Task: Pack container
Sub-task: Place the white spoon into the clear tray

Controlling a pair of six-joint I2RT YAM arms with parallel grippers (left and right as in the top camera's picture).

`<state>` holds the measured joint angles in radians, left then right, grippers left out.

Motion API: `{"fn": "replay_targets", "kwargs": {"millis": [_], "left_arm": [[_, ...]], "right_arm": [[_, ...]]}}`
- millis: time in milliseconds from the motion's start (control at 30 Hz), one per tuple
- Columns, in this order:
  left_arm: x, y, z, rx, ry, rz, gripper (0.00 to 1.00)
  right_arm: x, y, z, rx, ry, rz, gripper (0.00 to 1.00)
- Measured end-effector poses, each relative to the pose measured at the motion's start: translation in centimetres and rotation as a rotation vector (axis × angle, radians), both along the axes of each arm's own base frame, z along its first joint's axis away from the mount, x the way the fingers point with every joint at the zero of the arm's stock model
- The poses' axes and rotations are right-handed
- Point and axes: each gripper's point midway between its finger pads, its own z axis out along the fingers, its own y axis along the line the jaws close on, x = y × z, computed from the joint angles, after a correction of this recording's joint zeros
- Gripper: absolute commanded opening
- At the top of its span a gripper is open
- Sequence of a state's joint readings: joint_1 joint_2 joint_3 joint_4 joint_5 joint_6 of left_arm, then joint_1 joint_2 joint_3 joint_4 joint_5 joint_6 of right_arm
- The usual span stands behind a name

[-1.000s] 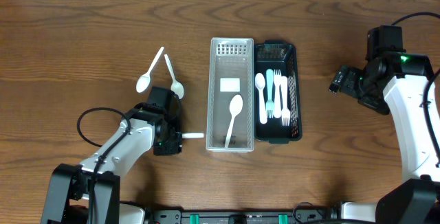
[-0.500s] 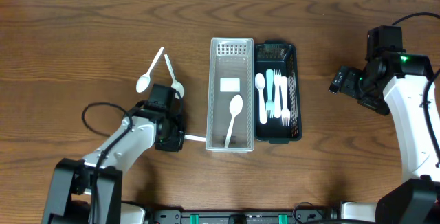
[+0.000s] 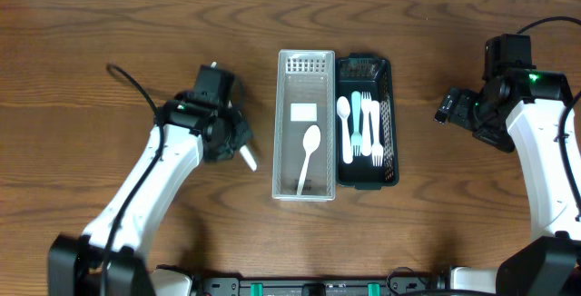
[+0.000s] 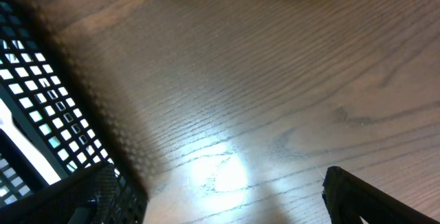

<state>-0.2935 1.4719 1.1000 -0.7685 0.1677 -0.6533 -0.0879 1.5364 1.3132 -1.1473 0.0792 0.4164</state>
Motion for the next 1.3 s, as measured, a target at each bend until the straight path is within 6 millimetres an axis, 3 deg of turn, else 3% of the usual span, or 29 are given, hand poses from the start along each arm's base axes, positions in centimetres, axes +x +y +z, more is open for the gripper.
{"fn": "replay_targets", "kwargs": {"millis": [167, 233, 367, 500, 533, 633, 667, 733, 833, 967, 1100, 1167, 1300], "left_arm": [[1.5, -5.5, 6.5, 0.018, -0.282, -0.350, 0.06], [1.0, -8.1, 7.6, 0.037, -0.359, -0.494, 0.06], [-0.6, -11.9, 6.8, 0.104, -0.401, -0.699, 0.06], [-1.1, -13.3, 3.3, 0.172, -0.332, -0.797, 0.07], [-1.0, -13.2, 2.4, 0.186, -0.311, -0.805, 0.17], [-0.9, -13.0, 0.3, 0.223, -0.258, -0.827, 0.80], [-1.0, -12.9, 0.1, 0.226, -0.251, -0.830, 0.95], [-1.3, -12.6, 0.2, 0.233, -0.240, -0.832, 0.99], [-1.4, -12.0, 1.9, 0.238, -0.251, -0.831, 0.99], [0.4, -10.5, 7.8, 0.241, -0.394, -0.762, 0.98], [2.4, -6.1, 13.1, 0.257, -0.515, -0.611, 0.98], [3.3, -3.5, 13.6, 0.278, -0.506, -0.538, 0.98], [5.7, 1.0, 10.6, 0.318, -0.393, -0.418, 0.98]], "right_arm": [[0.1, 0.0, 0.0, 0.000, -0.003, 0.000, 0.99], [0.1, 0.0, 0.0, 0.000, -0.003, 0.000, 0.99], [0.1, 0.0, 0.0, 0.000, -0.003, 0.000, 0.99], [0.1, 0.0, 0.0, 0.000, -0.003, 0.000, 0.99], [0.1, 0.0, 0.0, 0.000, -0.003, 0.000, 0.99], [0.1, 0.0, 0.0, 0.000, -0.003, 0.000, 0.99], [0.0, 0.0, 0.0, 0.000, -0.002, 0.000, 0.99], [0.0, 0.0, 0.0, 0.000, -0.001, 0.000, 0.99], [0.0, 0.0, 0.0, 0.000, 0.000, 0.000, 0.99], [0.0, 0.0, 0.0, 0.000, 0.000, 0.000, 0.99], [0.1, 0.0, 0.0, 0.000, -0.002, 0.000, 0.99], [0.1, 0.0, 0.0, 0.000, -0.003, 0.000, 0.99], [0.1, 0.0, 0.0, 0.000, -0.003, 0.000, 0.99]]}}
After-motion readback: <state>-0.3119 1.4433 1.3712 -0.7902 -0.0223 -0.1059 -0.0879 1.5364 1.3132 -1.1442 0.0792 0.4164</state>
